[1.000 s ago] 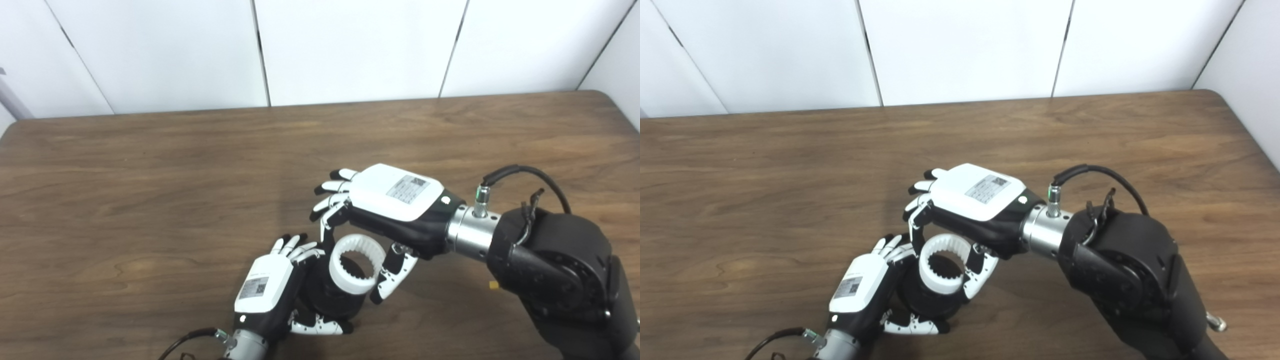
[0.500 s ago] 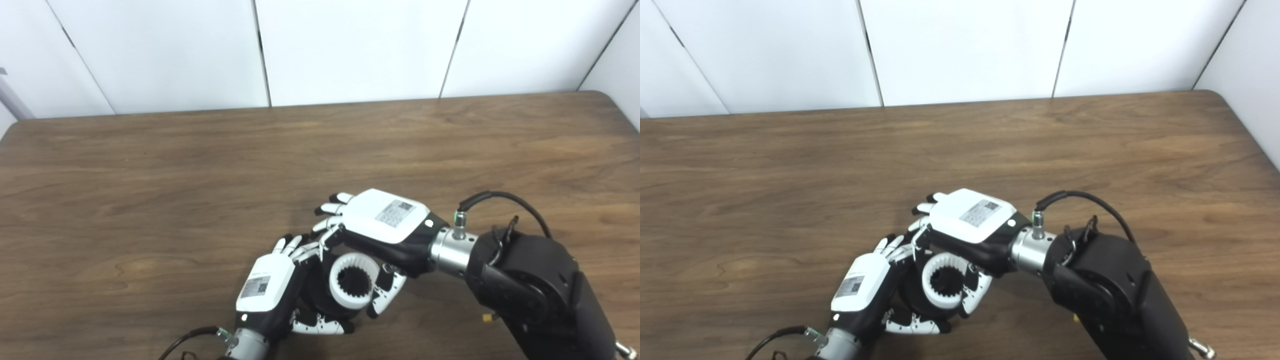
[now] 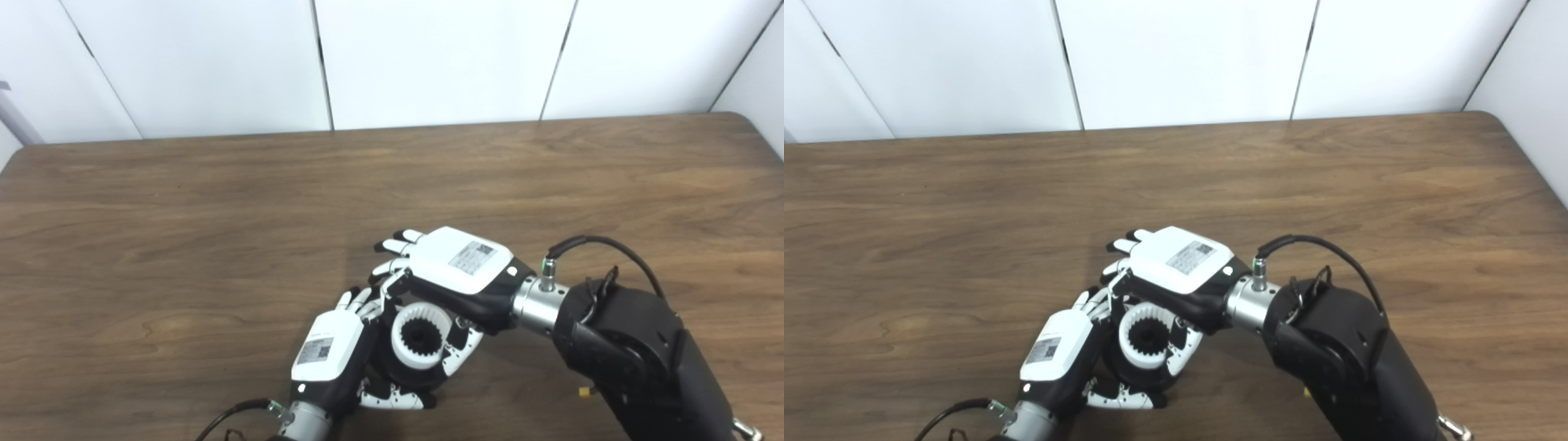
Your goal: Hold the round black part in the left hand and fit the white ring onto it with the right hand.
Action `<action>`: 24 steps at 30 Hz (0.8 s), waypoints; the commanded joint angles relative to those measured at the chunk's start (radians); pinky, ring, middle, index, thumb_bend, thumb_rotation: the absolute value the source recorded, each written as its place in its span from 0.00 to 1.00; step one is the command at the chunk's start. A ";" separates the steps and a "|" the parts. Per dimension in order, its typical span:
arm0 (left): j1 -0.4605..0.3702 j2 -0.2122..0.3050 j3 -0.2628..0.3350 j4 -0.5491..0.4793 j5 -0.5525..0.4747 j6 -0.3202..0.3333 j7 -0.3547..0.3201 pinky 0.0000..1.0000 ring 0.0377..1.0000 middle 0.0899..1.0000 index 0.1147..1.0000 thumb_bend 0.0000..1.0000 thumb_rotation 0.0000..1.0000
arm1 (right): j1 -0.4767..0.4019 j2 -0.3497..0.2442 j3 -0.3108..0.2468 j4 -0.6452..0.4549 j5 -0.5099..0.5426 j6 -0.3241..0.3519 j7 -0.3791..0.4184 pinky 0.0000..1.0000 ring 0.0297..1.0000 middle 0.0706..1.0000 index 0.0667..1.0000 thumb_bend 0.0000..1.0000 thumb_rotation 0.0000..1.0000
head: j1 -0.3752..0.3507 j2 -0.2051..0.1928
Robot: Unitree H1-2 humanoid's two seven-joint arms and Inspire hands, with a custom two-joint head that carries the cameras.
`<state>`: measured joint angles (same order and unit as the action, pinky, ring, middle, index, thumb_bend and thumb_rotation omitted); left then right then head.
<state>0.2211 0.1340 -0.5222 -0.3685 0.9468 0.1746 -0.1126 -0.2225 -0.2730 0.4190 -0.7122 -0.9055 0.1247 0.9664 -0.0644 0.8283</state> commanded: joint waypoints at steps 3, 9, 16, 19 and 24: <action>-0.002 -0.031 -0.027 0.004 0.034 -0.002 -0.017 1.00 0.95 0.81 0.42 0.52 0.06 | -0.014 0.017 0.012 -0.005 -0.010 -0.025 -0.014 1.00 0.97 0.83 0.45 0.52 0.13 | 0.004 0.001; -0.002 -0.038 -0.037 -0.001 0.059 0.009 -0.018 1.00 0.95 0.80 0.42 0.52 0.06 | -0.011 0.029 0.029 -0.001 -0.029 -0.042 -0.012 1.00 0.97 0.82 0.45 0.52 0.13 | 0.009 0.005; -0.003 -0.040 -0.038 -0.003 0.043 0.000 -0.010 1.00 0.95 0.81 0.42 0.52 0.06 | -0.009 0.025 0.029 0.018 -0.043 -0.054 -0.016 1.00 0.97 0.82 0.45 0.52 0.13 | 0.009 0.005; -0.002 -0.040 -0.038 -0.005 0.036 -0.004 -0.008 1.00 0.95 0.81 0.42 0.52 0.06 | -0.004 0.018 0.019 0.031 -0.037 -0.063 -0.031 1.00 0.97 0.82 0.45 0.52 0.13 | 0.009 0.006; 0.004 -0.040 -0.036 -0.011 0.025 -0.002 -0.011 1.00 0.96 0.81 0.42 0.52 0.06 | -0.001 0.006 -0.004 0.055 -0.023 -0.071 -0.048 1.00 0.97 0.82 0.45 0.52 0.13 | 0.008 0.005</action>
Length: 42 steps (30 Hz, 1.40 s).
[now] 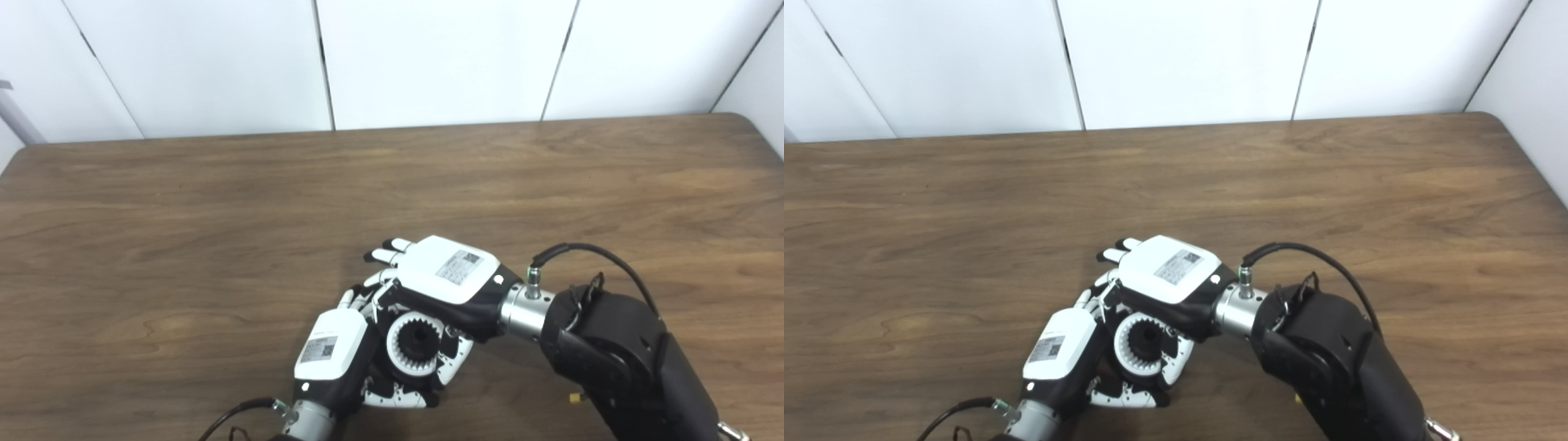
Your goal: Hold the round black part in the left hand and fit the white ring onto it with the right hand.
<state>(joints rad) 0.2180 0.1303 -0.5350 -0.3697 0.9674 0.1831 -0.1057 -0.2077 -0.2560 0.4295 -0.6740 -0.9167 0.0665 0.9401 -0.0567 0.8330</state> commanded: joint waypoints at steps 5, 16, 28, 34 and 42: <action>0.011 -0.034 -0.023 -0.015 -0.001 -0.008 -0.017 1.00 0.96 0.83 0.42 0.52 0.06 | -0.017 -0.018 -0.033 0.042 0.003 -0.019 -0.052 1.00 0.97 0.82 0.45 0.52 0.13 | -0.001 0.001; 0.014 -0.030 -0.029 -0.034 0.004 0.016 -0.041 1.00 0.96 0.83 0.42 0.52 0.06 | -0.025 -0.025 -0.062 0.069 0.020 -0.028 -0.077 1.00 0.96 0.84 0.45 0.52 0.13 | 0.001 0.004; 0.011 -0.026 -0.036 -0.033 0.001 0.010 -0.033 1.00 0.96 0.82 0.42 0.52 0.06 | -0.024 -0.019 -0.090 0.091 0.050 -0.034 -0.112 1.00 0.94 0.82 0.45 0.52 0.13 | 0.005 0.010; 0.010 -0.026 -0.039 -0.037 0.003 0.015 -0.041 1.00 0.96 0.83 0.42 0.52 0.06 | -0.013 -0.019 -0.091 0.098 0.056 -0.030 -0.117 1.00 0.94 0.82 0.45 0.52 0.13 | 0.006 0.012; 0.014 -0.031 -0.047 -0.044 0.010 0.016 -0.044 1.00 0.97 0.83 0.42 0.52 0.06 | -0.008 -0.021 -0.100 0.127 0.060 -0.015 -0.133 1.00 0.93 0.82 0.46 0.52 0.14 | 0.008 0.015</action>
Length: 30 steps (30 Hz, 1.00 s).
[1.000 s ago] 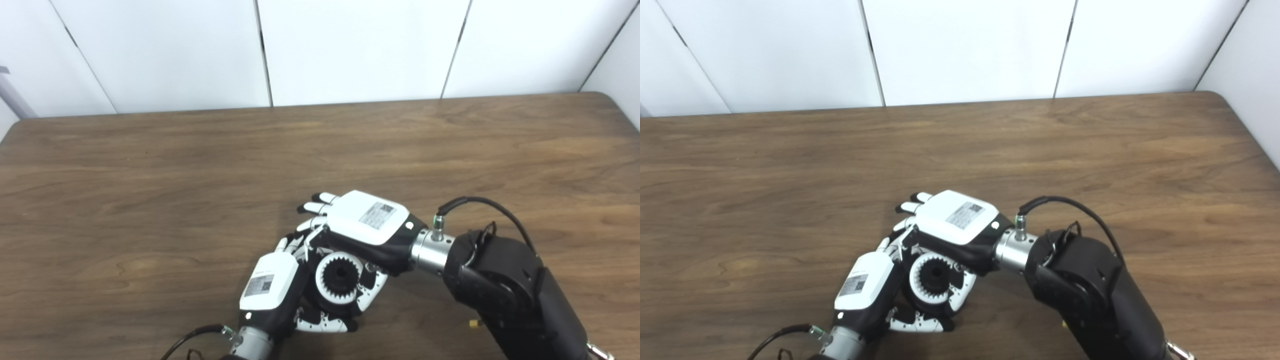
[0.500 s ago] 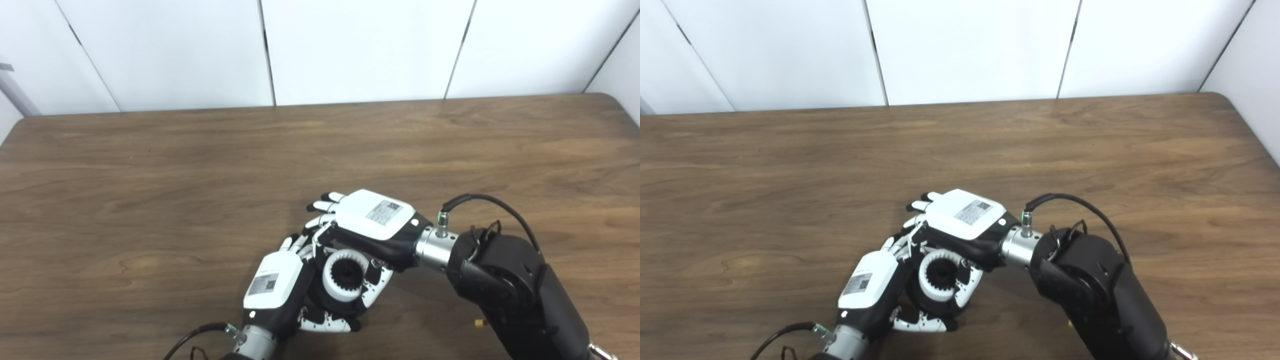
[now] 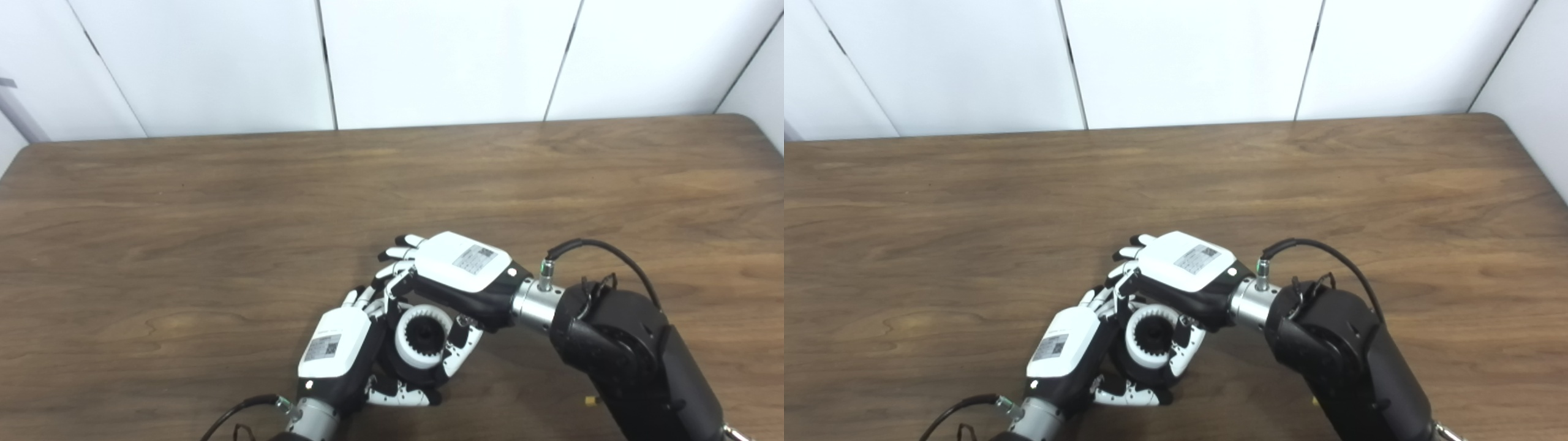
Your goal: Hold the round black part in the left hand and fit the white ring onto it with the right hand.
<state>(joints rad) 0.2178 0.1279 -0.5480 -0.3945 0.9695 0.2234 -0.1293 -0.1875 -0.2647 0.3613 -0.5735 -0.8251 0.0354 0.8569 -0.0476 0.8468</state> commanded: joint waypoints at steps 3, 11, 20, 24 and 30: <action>0.014 -0.030 -0.034 -0.018 0.005 -0.025 -0.022 1.00 0.97 0.83 0.42 0.52 0.06 | -0.031 -0.012 -0.034 0.035 -0.030 0.025 -0.047 1.00 0.93 0.82 0.46 0.52 0.15 | 0.000 0.003; 0.010 -0.030 -0.037 -0.006 0.011 -0.026 -0.019 1.00 0.97 0.83 0.42 0.52 0.06 | -0.048 -0.004 -0.035 0.013 -0.020 0.052 -0.027 1.00 0.94 0.84 0.66 0.90 0.34 | 0.011 0.003; 0.003 -0.039 -0.046 0.010 0.026 -0.018 -0.019 1.00 0.95 0.81 0.42 0.52 0.06 | -0.057 0.022 -0.082 -0.004 0.075 0.068 -0.085 1.00 0.92 0.80 0.67 0.98 0.28 | 0.029 0.005; 0.000 -0.043 -0.048 0.017 0.030 -0.018 -0.015 1.00 0.95 0.81 0.42 0.52 0.06 | -0.074 0.023 -0.089 -0.019 0.084 0.106 -0.069 1.00 0.93 0.81 0.68 0.98 0.29 | 0.031 0.007; -0.008 -0.046 -0.054 0.018 0.037 -0.014 -0.023 1.00 0.95 0.81 0.42 0.52 0.06 | -0.090 0.022 -0.093 -0.012 0.106 0.159 -0.062 1.00 0.94 0.82 0.66 1.00 0.30 | 0.040 0.009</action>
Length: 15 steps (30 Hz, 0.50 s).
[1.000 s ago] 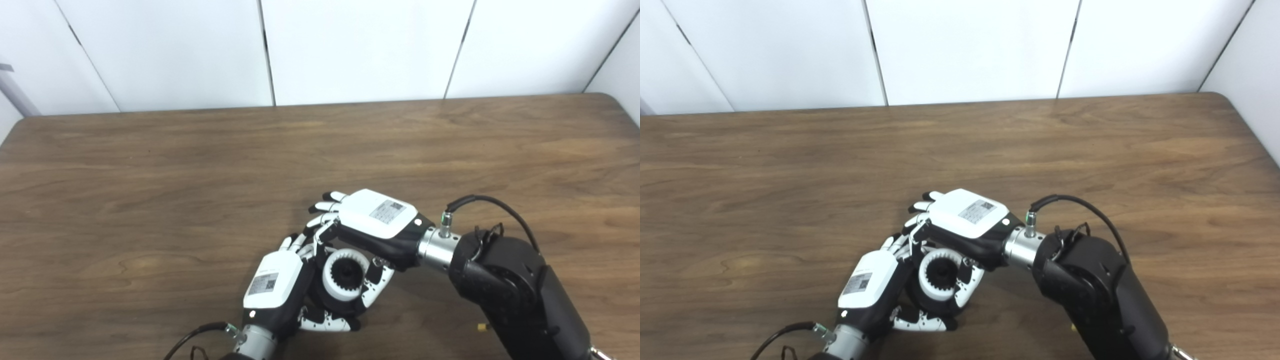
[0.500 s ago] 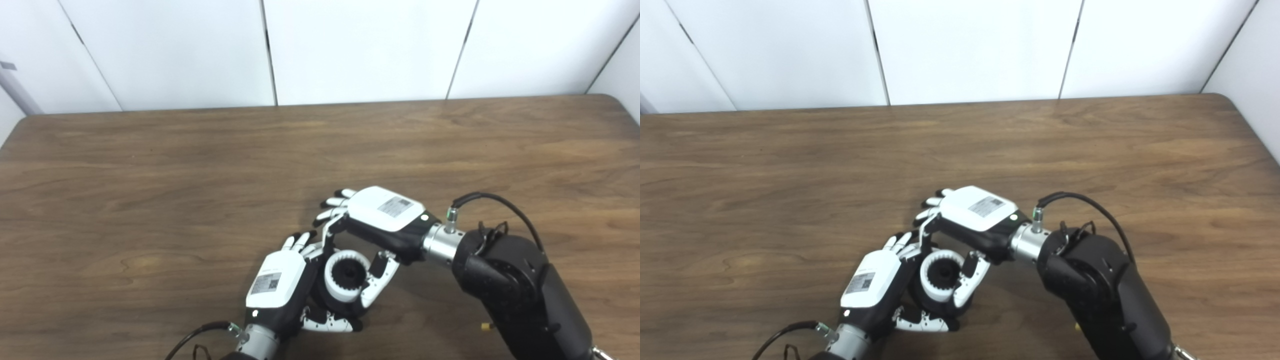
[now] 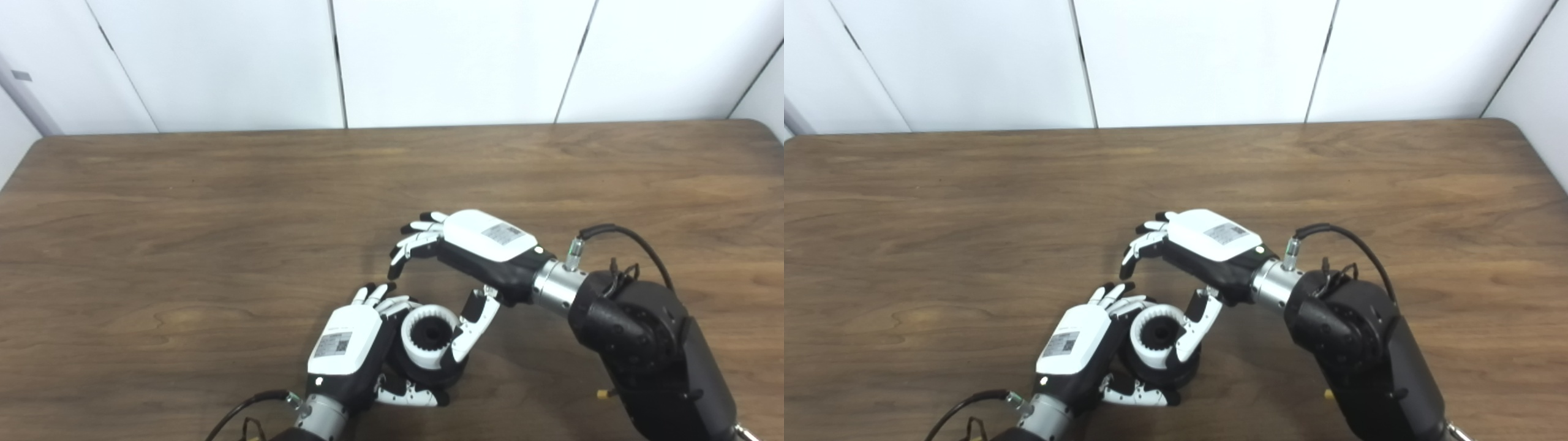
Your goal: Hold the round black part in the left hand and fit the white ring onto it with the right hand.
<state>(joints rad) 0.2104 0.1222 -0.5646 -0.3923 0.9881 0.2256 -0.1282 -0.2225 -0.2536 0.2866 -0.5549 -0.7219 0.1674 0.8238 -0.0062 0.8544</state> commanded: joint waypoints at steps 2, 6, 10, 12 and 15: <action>-0.002 -0.041 -0.038 0.018 0.021 -0.016 -0.023 1.00 0.95 0.81 0.42 0.52 0.06 | -0.059 0.012 -0.015 -0.035 -0.001 0.049 -0.022 1.00 0.94 0.82 0.66 1.00 0.29 | -0.001 0.002; -0.005 -0.042 -0.037 0.017 0.022 -0.010 -0.026 1.00 0.95 0.81 0.42 0.52 0.06 | -0.075 0.000 -0.009 -0.047 0.000 0.084 -0.003 1.00 0.94 0.83 0.65 1.00 0.29 | -0.005 0.004; -0.009 -0.043 -0.035 0.017 0.015 -0.008 -0.027 1.00 0.95 0.81 0.42 0.52 0.06 | -0.092 -0.017 -0.008 -0.052 0.012 0.095 0.007 1.00 0.95 0.83 0.66 1.00 0.29 | -0.008 0.007; -0.010 -0.043 -0.035 0.015 0.011 -0.005 -0.030 1.00 0.95 0.81 0.42 0.52 0.06 | -0.100 -0.027 -0.006 -0.058 0.018 0.104 0.012 1.00 0.95 0.83 0.66 1.00 0.29 | -0.008 0.007; -0.013 -0.041 -0.035 0.016 0.010 -0.006 -0.029 1.00 0.96 0.81 0.42 0.52 0.06 | -0.113 -0.038 -0.005 -0.066 0.027 0.121 0.020 1.00 0.95 0.84 0.67 1.00 0.29 | -0.010 0.011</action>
<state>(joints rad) 0.1969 0.1182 -0.5791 -0.3879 0.9899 0.2296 -0.1380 -0.2956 -0.2830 0.2884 -0.5877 -0.7053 0.2746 0.8482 -0.0153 0.8652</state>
